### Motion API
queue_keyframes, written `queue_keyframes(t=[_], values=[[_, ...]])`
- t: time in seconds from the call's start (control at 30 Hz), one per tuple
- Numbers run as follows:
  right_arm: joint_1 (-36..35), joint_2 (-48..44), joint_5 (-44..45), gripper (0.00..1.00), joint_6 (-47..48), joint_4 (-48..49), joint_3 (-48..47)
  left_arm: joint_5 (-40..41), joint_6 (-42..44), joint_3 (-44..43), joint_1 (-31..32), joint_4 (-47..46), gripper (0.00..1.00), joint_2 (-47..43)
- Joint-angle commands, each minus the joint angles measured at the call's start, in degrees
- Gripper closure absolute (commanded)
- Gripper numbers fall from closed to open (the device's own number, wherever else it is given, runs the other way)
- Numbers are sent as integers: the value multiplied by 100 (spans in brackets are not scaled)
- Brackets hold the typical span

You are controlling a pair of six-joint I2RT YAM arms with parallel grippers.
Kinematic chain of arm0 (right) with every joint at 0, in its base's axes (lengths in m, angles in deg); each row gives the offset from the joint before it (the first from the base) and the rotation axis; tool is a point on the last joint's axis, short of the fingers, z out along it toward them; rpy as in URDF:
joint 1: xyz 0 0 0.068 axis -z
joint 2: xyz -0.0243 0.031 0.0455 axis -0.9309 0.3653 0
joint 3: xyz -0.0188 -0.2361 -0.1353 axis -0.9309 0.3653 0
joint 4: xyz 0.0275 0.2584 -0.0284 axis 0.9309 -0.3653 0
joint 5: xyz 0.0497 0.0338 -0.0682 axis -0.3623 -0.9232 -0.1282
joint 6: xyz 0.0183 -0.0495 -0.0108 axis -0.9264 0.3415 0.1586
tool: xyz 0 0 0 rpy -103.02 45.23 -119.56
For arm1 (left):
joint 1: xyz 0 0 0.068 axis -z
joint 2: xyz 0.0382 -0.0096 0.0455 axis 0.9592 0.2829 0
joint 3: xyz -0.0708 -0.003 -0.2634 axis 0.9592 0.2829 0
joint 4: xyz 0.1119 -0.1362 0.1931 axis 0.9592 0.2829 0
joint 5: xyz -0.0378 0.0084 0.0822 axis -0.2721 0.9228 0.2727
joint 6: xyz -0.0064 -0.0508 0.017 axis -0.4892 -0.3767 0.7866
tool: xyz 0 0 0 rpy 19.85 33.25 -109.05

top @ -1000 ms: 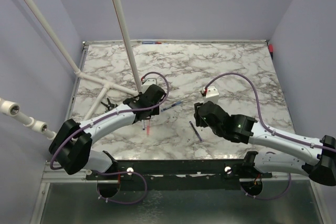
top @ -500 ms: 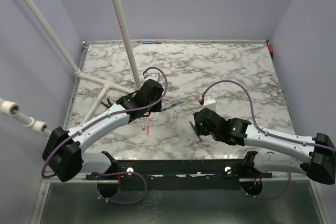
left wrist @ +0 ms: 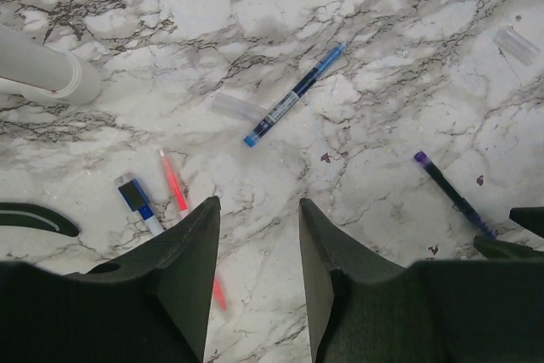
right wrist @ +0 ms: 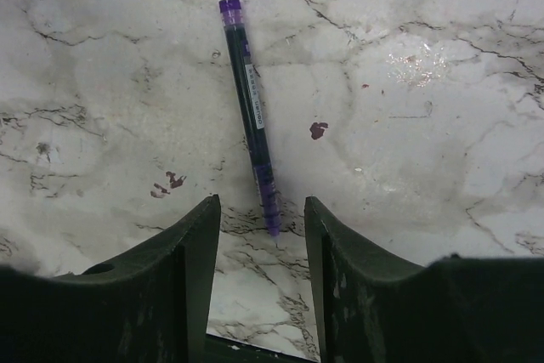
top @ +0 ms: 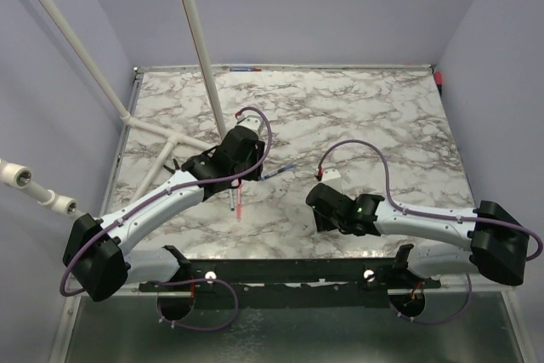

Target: Insert the pens into the pen caps

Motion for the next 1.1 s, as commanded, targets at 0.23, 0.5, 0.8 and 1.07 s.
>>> queue_keyframes(t=[0.23, 0.5, 0.8, 1.07], values=[[32, 810, -167, 58, -145, 365, 28, -70, 451, 401, -22, -49, 57, -312], [32, 916, -269, 68, -226, 524, 195, -173, 484, 461, -22, -94, 57, -411], [32, 963, -385, 99, -313, 503, 226, -191, 527, 489, -21, -113, 57, -528], [32, 584, -380, 99, -75, 346, -111, -223, 562, 498, -23, -130, 57, -568]])
